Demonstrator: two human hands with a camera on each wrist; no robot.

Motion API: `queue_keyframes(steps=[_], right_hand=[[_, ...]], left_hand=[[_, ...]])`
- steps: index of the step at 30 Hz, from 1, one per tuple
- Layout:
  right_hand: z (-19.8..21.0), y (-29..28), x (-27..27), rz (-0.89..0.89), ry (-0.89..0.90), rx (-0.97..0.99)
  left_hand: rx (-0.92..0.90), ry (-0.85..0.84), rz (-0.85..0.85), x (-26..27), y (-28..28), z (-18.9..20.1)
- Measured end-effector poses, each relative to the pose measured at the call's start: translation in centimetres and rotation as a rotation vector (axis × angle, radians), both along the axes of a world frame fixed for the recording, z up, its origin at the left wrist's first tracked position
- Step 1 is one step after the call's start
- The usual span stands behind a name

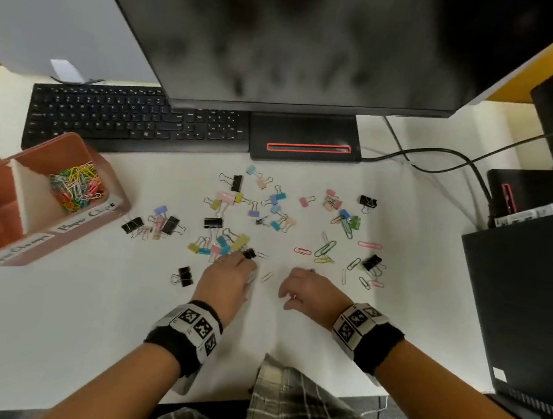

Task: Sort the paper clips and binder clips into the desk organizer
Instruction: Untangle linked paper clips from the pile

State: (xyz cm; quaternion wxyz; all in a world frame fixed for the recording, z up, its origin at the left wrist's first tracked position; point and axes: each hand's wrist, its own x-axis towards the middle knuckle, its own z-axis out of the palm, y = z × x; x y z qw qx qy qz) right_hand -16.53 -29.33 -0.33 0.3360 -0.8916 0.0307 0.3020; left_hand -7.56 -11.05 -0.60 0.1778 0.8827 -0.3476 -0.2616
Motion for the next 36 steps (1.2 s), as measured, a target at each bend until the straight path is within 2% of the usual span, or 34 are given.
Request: queue_keyframes(steps=[5, 10, 15, 20, 24, 27, 31, 36], right_hand=[[0.1, -2.1, 0.0, -0.063, 0.019, 0.056], [-0.1, -1.6, 1.5, -0.08, -0.085, 0.151], [0.0, 0.2, 3.7, 0.01, -0.135, 0.051], [-0.6, 0.2, 4.2, -0.043, -0.119, 0.065], [-0.8, -0.4, 4.0, -0.056, -0.145, 0.095], [-1.0, -0.8, 3.8, -0.047, -0.17, 0.108], [-1.1, -1.7, 3.8, -0.039, -0.155, 0.119], [-1.3, -2.2, 3.8, 0.023, -0.139, 0.027]], left_hand=[[-0.022, -0.131, 0.129, 0.5, 0.5, 0.2], [0.011, -0.204, 0.25, 0.4, 1.6, 0.4], [0.223, -0.255, 0.258, -0.1, 0.4, 0.0], [0.215, -0.229, 0.325, 0.2, -0.7, -0.6], [0.291, -0.188, 0.232, 0.7, -0.8, -1.0], [0.269, -0.182, 0.167, 1.0, -0.6, -1.3], [0.185, -0.184, 0.191, 1.7, -0.2, -1.6], [0.195, -0.16, 0.165, 1.9, 0.1, -1.9]])
